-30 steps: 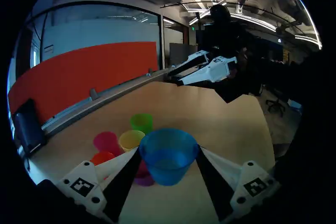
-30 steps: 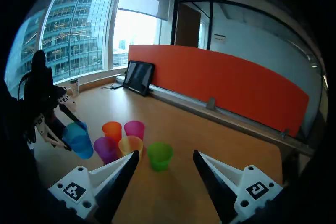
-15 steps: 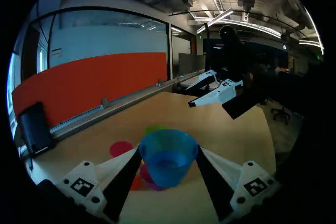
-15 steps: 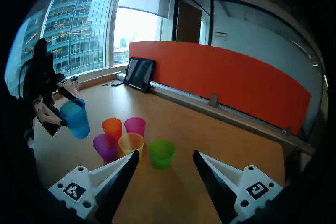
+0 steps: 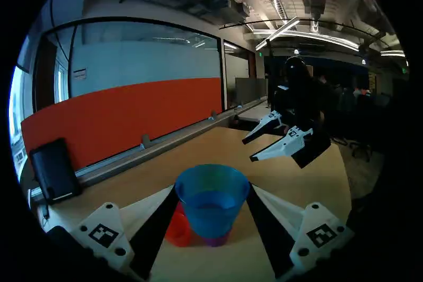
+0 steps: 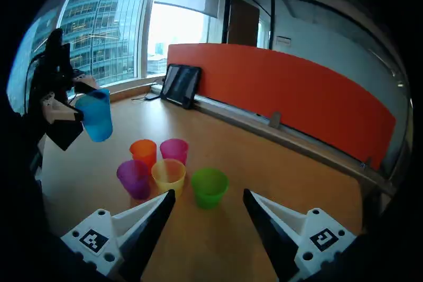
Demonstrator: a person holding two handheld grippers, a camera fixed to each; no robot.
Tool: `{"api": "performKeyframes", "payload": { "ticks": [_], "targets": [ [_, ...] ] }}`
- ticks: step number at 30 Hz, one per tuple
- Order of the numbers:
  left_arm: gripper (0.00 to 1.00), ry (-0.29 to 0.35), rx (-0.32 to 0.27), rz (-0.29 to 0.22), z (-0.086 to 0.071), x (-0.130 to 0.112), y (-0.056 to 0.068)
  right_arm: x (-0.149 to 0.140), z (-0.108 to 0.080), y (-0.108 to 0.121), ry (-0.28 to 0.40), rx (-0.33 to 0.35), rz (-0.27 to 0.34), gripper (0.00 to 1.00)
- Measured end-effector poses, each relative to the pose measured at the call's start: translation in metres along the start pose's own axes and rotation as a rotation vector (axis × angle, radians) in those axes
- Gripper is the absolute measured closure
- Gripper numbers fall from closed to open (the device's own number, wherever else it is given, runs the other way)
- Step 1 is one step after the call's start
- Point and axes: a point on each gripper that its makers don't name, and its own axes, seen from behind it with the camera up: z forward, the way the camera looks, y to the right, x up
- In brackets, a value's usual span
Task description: Pour water
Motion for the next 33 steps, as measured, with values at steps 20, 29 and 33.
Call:
{"api": "performKeyframes", "payload": {
  "ticks": [20,29,33],
  "targets": [
    [0.12,0.062,0.059,-0.013,-0.012,0.027,-0.027,-0.034,0.037,-0.004,-0.063,0.024,0.003,0.01],
    [0.12,0.097,0.081,-0.042,-0.021,0.042,-0.038,-0.050,0.060,-0.004,-0.091,0.032,0.024,0.00],
    [0.12,0.101,0.095,-0.042,-0.026,0.045,-0.044,-0.056,0.071,-0.005,-0.104,0.037,0.029,0.00]
  ]
}}
